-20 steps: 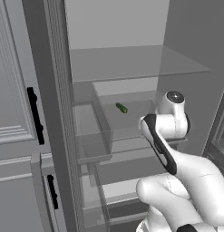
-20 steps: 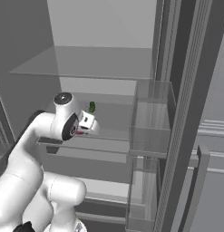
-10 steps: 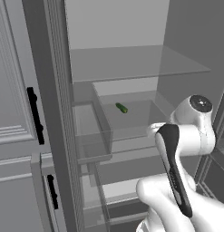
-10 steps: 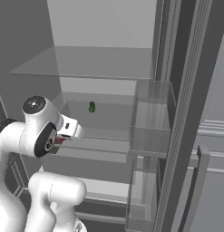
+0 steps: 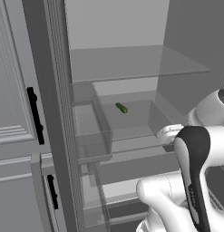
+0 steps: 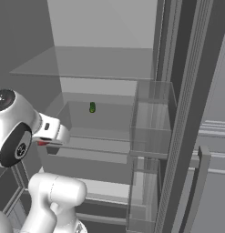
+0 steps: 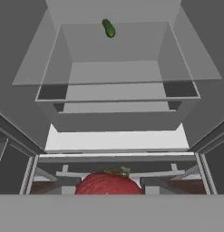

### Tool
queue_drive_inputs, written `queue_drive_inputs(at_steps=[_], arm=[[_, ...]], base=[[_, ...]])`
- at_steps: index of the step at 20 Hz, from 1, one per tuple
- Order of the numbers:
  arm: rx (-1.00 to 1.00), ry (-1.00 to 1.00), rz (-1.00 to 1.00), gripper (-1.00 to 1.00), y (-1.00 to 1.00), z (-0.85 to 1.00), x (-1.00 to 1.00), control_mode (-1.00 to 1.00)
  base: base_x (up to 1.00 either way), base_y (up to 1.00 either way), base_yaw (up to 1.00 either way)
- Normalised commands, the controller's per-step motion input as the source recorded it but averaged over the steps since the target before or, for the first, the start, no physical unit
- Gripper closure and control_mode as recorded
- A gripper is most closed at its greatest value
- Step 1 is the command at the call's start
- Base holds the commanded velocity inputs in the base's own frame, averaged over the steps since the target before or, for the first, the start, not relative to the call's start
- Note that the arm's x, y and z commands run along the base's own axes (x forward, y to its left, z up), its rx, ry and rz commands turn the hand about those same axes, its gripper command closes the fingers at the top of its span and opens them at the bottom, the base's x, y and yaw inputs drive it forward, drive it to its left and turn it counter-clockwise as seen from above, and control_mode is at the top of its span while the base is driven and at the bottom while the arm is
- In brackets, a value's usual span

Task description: Take the strawberry from the fridge and place it on top of the pancake, located on the dining counter.

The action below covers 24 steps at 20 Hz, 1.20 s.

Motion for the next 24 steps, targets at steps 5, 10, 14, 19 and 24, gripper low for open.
queue_drive_inputs(at_steps=[5, 10, 14, 19, 24], arm=[[-0.05, 0.04, 0.01, 1.0, 0.02, -0.17, -0.11, -1.0], [0.0, 0.0, 0.0, 1.0, 0.0, 0.0, 0.0, -1.0], [0.0, 0.0, 0.0, 1.0, 0.0, 0.0, 0.0, -1.0], [0.0, 0.0, 0.0, 1.0, 0.0, 0.0, -0.03, -1.0], [0.0, 0.0, 0.0, 1.0, 0.0, 0.0, -0.08, 1.0]], base=[[0.0, 0.0, 0.0], [0.0, 0.0, 0.0], [0.0, 0.0, 0.0], [0.0, 0.0, 0.0], [-0.65, 0.0, 0.0]])
